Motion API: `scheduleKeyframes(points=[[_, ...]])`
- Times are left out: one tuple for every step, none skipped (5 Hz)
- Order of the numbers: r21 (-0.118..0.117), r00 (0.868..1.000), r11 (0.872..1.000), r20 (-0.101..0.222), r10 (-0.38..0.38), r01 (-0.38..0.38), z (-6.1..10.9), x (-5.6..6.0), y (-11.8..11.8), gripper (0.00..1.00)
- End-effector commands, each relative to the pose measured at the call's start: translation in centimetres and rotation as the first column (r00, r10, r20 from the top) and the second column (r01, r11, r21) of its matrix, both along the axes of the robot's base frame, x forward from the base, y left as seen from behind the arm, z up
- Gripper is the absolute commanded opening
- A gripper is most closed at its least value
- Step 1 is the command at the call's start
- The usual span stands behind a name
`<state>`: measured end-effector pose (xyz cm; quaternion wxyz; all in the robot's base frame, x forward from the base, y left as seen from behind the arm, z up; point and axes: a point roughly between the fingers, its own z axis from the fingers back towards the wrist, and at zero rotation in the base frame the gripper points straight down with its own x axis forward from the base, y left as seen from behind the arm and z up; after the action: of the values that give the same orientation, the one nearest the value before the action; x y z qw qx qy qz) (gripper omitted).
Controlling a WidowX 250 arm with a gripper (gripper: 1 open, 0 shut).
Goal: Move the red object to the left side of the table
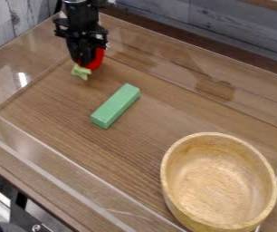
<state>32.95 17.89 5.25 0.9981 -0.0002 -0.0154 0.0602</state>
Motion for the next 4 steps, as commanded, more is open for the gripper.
scheduleKeyframes(points=[[0.050,0.998,0.999,0.070,0.002,-0.005,2.4,1.0,0.7,0.00],[0.052,0.998,0.999,0.060,0.005,-0.008,1.8,1.1,0.8,0.00],[0.053,0.999,0.999,0.052,0.008,-0.011,1.5,1.2,0.8,0.00],[0.053,0.999,0.998,0.045,0.012,-0.014,1.2,1.2,0.8,0.00]])
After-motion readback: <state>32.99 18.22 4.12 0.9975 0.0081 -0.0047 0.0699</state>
